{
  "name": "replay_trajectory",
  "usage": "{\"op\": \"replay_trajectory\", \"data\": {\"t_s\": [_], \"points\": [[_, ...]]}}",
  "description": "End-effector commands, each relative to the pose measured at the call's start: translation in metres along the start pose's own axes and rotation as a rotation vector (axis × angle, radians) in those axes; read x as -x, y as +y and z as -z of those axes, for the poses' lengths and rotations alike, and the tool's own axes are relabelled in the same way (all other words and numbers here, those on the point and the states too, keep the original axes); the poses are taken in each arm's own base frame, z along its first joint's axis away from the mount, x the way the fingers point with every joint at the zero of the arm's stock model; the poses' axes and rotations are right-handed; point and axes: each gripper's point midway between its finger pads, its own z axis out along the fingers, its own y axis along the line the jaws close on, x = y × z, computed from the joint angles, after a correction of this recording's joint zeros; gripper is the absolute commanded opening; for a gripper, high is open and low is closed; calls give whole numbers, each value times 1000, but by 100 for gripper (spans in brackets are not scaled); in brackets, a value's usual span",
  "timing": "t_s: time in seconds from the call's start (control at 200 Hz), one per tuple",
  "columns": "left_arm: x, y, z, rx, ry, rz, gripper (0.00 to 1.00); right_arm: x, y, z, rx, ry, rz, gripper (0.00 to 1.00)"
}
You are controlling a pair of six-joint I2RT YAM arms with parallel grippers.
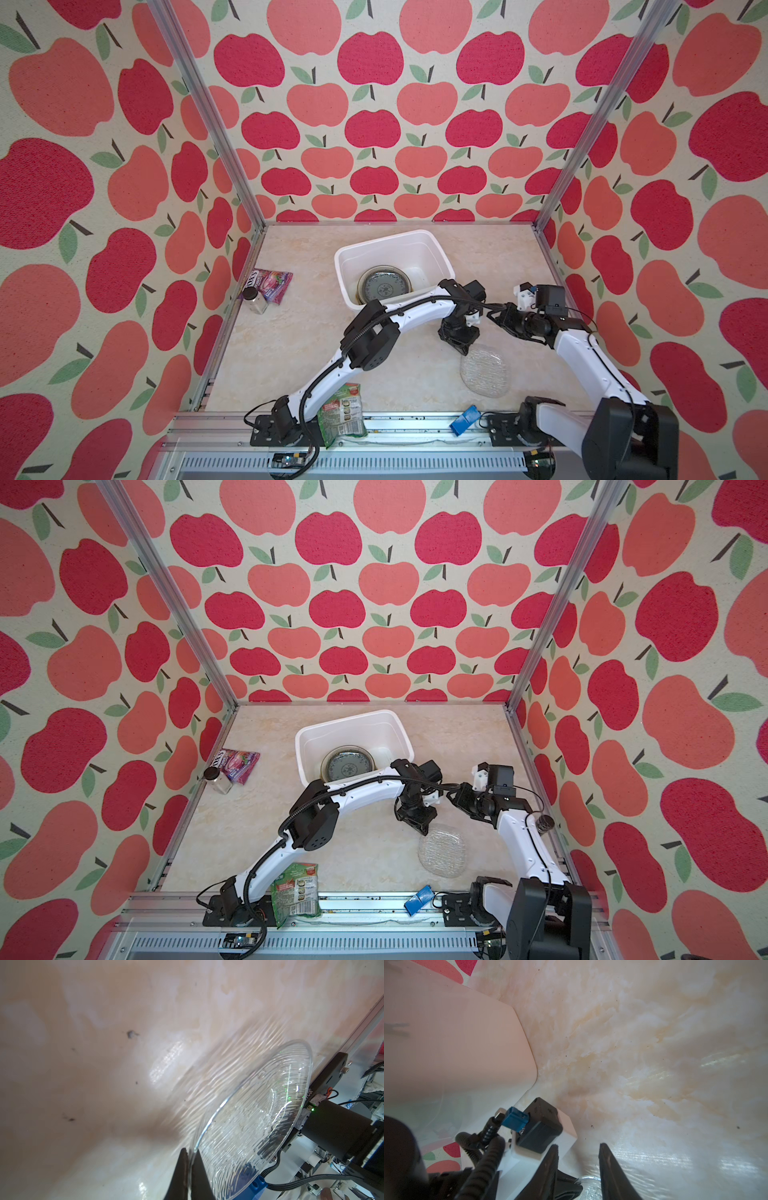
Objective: Place the plates into the plastic bin on the countertop
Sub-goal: Pick up the plate from the bottom-right of the table, then place the plate in the plastic bin.
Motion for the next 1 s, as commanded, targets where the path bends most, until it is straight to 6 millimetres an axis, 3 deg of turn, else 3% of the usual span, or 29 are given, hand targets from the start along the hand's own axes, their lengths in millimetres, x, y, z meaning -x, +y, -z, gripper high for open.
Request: {"op": "replay_trajectory", "data": {"t_s": [0.0,0.125,0.3,0.48,0.665,0.8,0.926,0.996], "points": [[-1,12,8,38,2,18,0,10,0,12,-1,-61,2,36],[-4,8,31,47,-30,-14,0,24,-2,21,-18,-118,-18,36],[-7,-9,86,3,-108,-66,0,43,-6,26,-43,-171,-58,36],[-4,-29,153,-92,-216,-95,0,61,-19,19,-100,-187,-102,36],[16,-19,240,-143,-401,-48,0,82,-21,5,-69,-196,-161,35],[35,17,313,-35,-591,0,0,101,-19,4,-51,-263,-150,35],[48,88,362,38,-738,220,0,111,-15,11,-85,-268,-152,34],[42,128,372,97,-752,346,0,113,-13,20,-134,-259,-139,34]]}}
